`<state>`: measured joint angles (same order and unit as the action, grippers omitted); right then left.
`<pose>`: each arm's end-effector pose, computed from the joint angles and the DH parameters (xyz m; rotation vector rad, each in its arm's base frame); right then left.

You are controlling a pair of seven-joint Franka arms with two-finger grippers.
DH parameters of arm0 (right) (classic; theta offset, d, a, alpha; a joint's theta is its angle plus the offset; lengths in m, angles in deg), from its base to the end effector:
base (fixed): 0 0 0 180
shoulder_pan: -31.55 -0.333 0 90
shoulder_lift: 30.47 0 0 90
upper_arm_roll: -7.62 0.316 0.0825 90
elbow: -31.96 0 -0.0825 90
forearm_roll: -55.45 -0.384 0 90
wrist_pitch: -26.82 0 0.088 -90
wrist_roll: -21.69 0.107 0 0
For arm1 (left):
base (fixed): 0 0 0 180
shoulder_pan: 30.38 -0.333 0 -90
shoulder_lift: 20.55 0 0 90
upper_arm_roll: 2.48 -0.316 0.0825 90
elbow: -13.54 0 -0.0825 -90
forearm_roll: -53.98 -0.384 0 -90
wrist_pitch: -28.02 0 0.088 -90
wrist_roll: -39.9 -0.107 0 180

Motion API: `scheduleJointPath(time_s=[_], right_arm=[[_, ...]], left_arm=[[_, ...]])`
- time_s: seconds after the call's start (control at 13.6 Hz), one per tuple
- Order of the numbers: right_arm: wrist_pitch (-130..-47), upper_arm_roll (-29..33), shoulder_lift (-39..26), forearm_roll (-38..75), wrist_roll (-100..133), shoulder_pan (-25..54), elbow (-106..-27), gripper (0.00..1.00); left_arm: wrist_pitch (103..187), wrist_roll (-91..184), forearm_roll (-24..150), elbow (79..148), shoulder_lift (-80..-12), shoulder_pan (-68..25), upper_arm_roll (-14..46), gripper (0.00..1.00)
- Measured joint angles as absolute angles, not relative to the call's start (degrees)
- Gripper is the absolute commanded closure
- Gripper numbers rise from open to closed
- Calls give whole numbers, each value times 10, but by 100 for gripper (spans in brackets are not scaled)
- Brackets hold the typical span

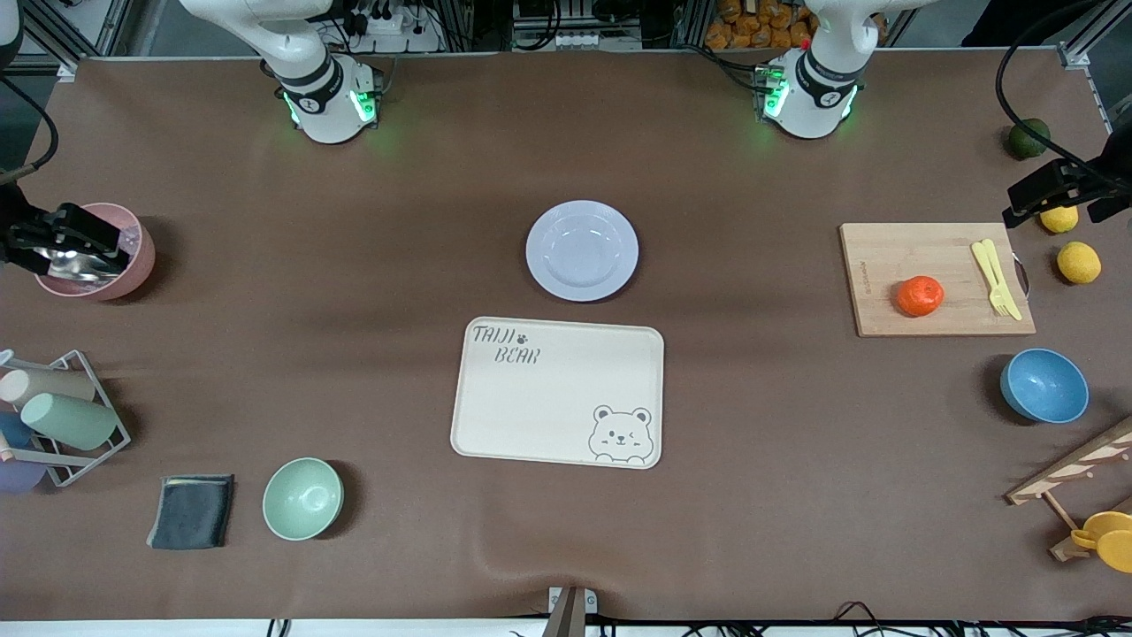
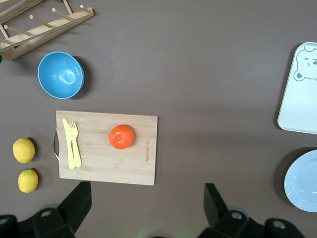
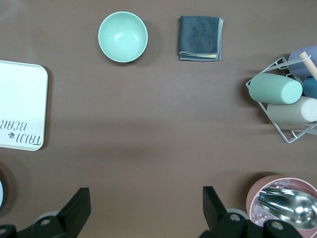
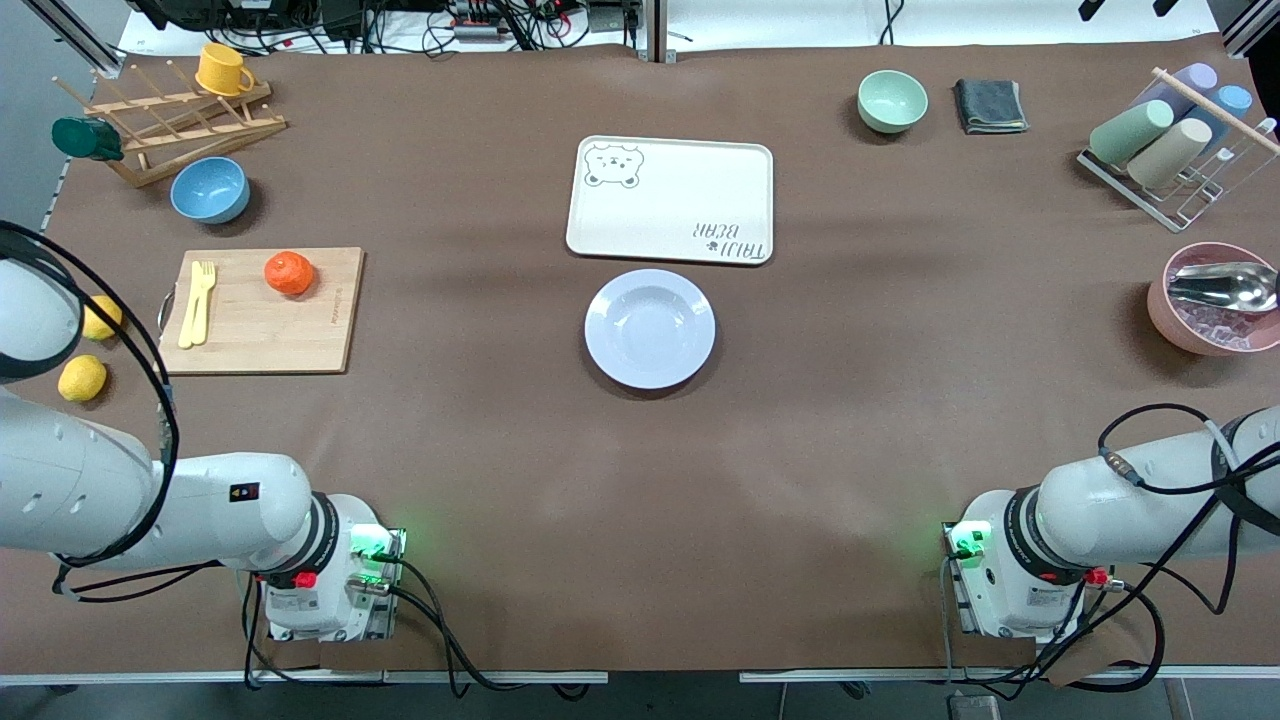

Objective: Place orange and plate with both arms
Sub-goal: 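Reach the left gripper toward the orange on the cutting board, then lower the left gripper over the orange and close on it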

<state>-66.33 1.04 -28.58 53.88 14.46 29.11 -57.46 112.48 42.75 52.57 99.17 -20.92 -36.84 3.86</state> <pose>0.5688 -0.0373 0.6158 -3.1197 -0.0827 -0.0539 0.5469 0.0042 0.6483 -3.1157 -0.0840 0.0409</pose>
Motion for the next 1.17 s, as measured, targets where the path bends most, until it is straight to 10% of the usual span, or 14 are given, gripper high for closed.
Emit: scheduleJointPath(time_s=[1.17], right_arm=[[-662, 9, -286, 539, 145, 292, -575, 0]], left_arm=[[1188, 428, 524, 1101, -234, -394, 36, 0]])
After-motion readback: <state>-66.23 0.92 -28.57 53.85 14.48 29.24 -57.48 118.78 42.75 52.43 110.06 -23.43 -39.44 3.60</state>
